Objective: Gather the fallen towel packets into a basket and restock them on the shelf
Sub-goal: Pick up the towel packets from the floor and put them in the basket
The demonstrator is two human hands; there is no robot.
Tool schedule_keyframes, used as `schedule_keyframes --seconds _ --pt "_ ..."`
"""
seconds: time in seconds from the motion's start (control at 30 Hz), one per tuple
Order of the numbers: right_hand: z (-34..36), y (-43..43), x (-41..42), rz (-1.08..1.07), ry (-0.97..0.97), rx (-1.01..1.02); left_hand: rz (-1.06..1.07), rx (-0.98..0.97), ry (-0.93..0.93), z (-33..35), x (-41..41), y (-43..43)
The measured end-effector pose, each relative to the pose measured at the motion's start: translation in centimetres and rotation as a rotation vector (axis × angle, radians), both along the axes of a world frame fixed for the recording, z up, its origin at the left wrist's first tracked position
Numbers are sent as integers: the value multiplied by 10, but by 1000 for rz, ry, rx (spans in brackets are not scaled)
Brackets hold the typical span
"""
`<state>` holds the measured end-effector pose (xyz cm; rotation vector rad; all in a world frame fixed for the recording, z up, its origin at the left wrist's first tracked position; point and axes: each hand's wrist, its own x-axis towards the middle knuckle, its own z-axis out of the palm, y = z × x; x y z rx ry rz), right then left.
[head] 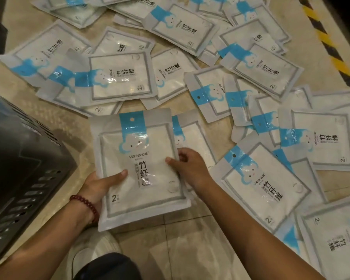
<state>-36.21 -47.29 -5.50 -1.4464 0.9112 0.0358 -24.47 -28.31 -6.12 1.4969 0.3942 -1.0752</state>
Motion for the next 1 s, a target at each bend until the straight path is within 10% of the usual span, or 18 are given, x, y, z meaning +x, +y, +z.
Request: schedule_keyframes --seconds 0.13,0.27,0.67,1.0 --pt "-18 -40 -2 -66 445 -643 124 63 -153 -3 12 4" --pt "-36 -40 -10 243 714 -743 124 79 -218 -8 15 12" --pt "26 -36 -20 -316 -121 -655 138 70 -247 -4 14 19" --pt "31 10 -26 -232 -109 -238 -62 16 -180 9 -9 -21"
